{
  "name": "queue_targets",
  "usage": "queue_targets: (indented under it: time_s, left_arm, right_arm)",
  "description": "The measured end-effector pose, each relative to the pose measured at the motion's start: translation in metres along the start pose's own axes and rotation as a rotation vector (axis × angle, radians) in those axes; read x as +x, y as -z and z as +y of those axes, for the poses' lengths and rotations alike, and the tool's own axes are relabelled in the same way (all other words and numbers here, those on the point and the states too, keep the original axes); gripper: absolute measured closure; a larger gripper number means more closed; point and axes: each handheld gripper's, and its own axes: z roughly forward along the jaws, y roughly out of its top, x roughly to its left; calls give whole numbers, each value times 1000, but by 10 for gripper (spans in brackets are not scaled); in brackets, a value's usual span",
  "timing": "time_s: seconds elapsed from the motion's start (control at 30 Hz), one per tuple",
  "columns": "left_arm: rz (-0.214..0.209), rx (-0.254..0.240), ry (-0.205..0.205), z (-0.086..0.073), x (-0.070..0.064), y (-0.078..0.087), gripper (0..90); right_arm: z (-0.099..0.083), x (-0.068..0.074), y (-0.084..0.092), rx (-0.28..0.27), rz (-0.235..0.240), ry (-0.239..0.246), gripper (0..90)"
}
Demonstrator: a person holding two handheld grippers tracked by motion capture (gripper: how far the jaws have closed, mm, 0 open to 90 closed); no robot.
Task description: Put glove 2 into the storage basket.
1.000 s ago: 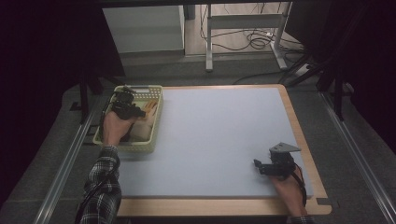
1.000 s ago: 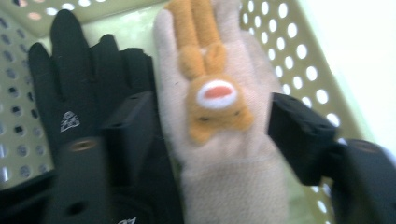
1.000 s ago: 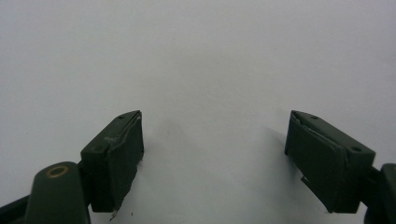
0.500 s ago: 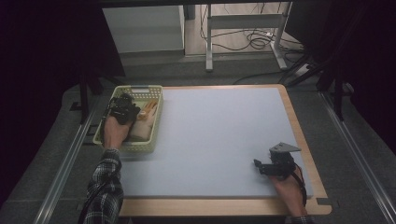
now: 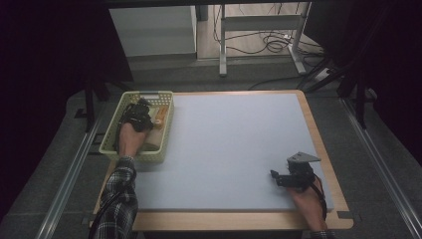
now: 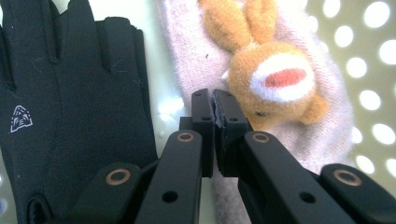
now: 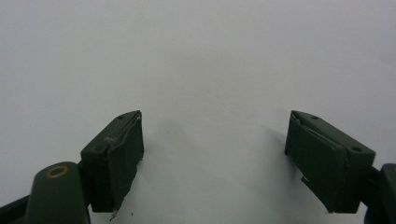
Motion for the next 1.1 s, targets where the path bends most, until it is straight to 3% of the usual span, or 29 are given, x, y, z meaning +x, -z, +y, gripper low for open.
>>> queue_targets:
  time_s: [0.17,0.27,0.37,0.5,0.67,0.8,0.93,1.0,1.1]
  left_arm:
    - [81,45,15,0,11,-9,879]
    - [99,73,28,-1,16,-16,881]
    - [113,70,23,2,16,-16,880]
    - [86,36,27,3,14,-10,812]
    - [82,-41,37,4,12,5,616]
    - [69,-84,30,5,11,15,534]
    - [6,-147,42,4,12,22,472]
    - [-13,-153,38,3,11,24,448]
    - [-105,-192,52,2,8,25,396]
  right_arm:
    - [0,0,0,0,0,0,191]
    - [0,0,0,0,0,0,191]
    - [0,0,0,0,0,0,191]
    - [0,0,0,0,0,0,191]
    - [0,0,0,0,0,0,191]
    - [0,0,0,0,-1,1,191]
    - [0,0,0,0,0,1,191]
    - [0,0,0,0,-1,1,191]
    - [0,0,0,0,0,1,191]
